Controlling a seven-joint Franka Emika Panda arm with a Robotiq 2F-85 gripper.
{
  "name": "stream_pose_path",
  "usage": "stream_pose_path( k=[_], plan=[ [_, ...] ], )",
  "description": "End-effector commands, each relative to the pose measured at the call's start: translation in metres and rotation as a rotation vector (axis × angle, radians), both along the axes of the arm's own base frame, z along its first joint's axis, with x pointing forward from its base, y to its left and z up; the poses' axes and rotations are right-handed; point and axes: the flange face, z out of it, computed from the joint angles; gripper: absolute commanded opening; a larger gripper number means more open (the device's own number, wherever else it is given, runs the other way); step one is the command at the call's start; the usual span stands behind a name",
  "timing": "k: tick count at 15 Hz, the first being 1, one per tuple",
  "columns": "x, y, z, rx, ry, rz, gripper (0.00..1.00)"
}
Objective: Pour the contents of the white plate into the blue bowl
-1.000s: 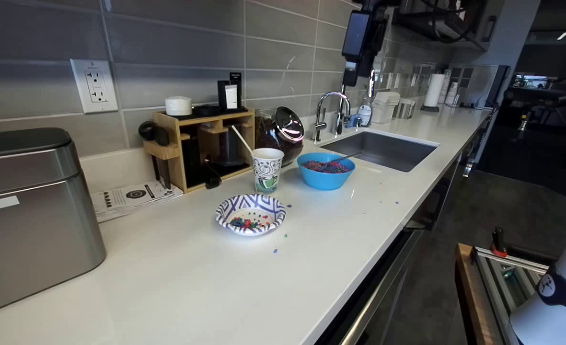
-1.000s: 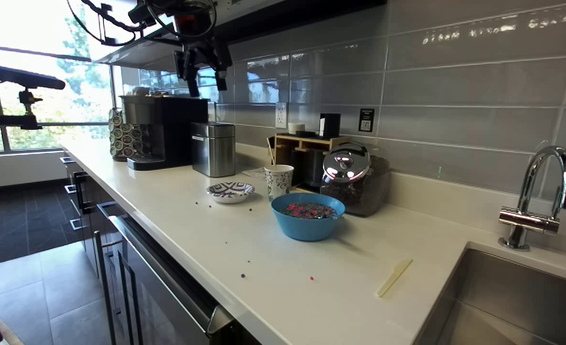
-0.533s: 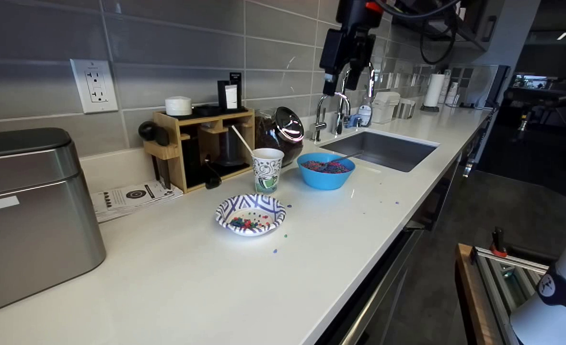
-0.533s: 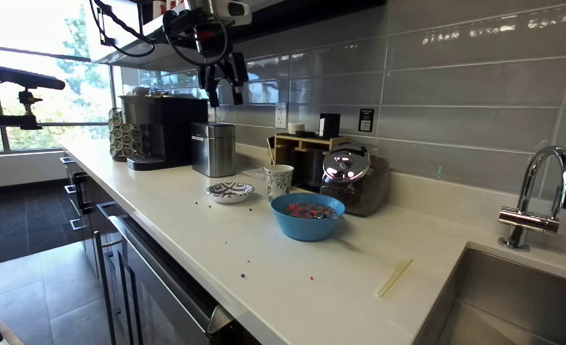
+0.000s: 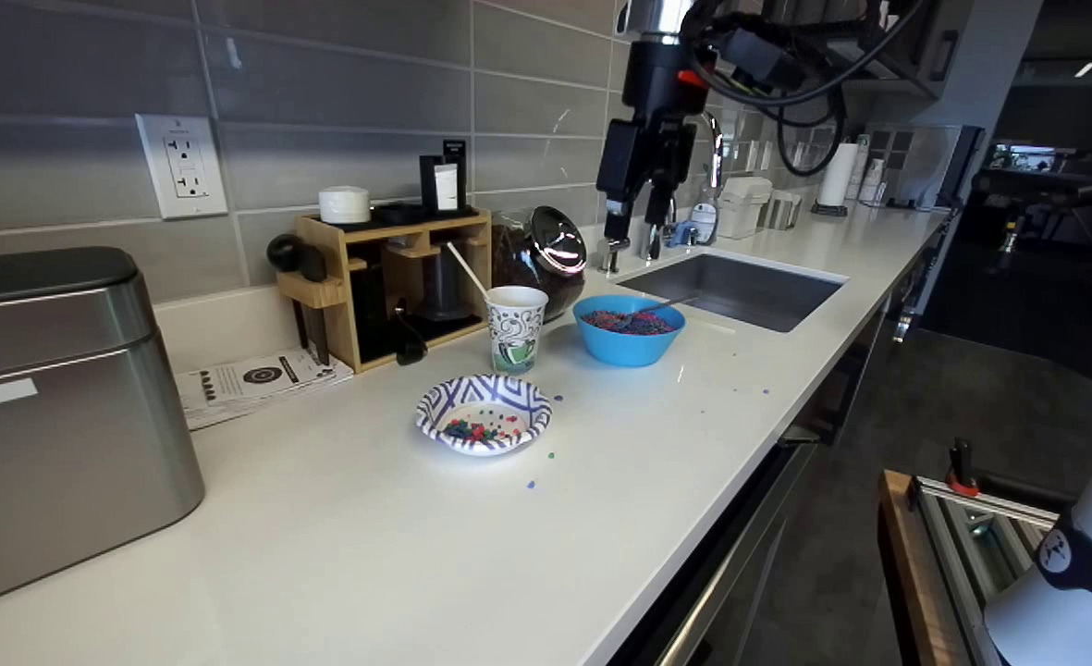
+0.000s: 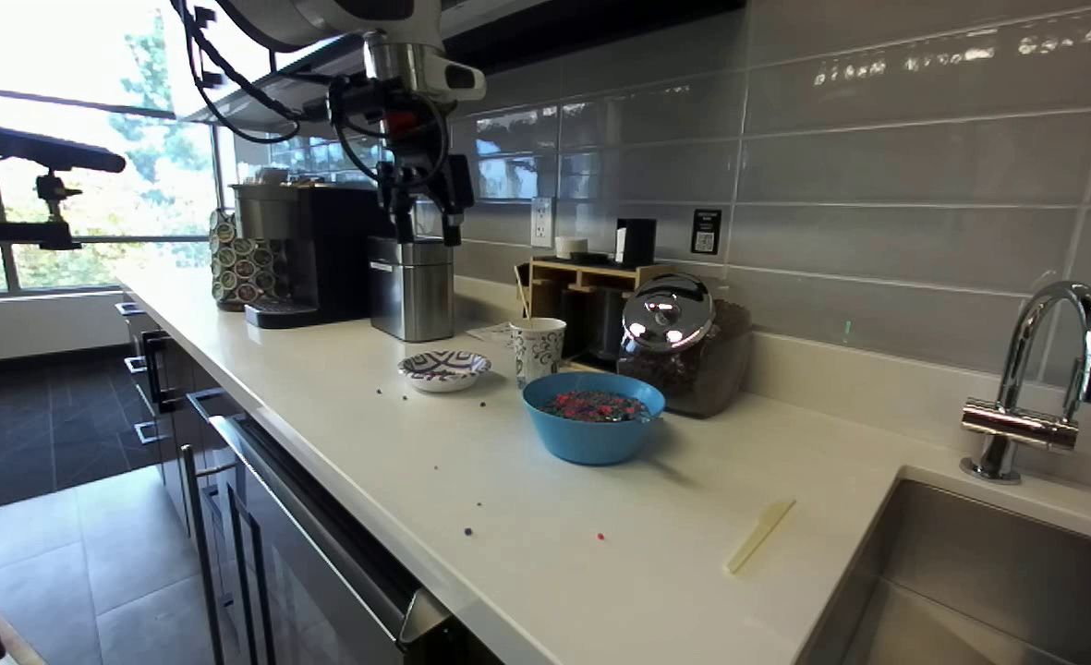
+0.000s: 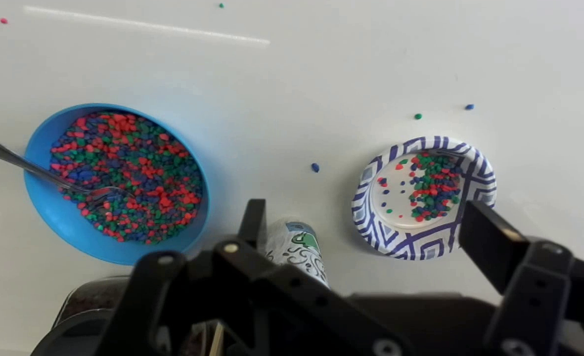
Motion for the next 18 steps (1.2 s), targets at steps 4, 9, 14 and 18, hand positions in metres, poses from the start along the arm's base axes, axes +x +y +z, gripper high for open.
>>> stream_pose_path(
  k=[4, 9, 14, 18],
  plan=[
    [0.004, 0.001, -0.015, 0.009, 0.006, -0.001, 1.0],
    [0.005, 0.002, -0.02, 0.012, 0.007, -0.022, 1.0],
    [0.014, 0.0, -0.068, 0.085, -0.016, -0.17, 1.0],
    [0.021, 0.003, -0.106, 0.198, -0.054, -0.255, 1.0]
  ],
)
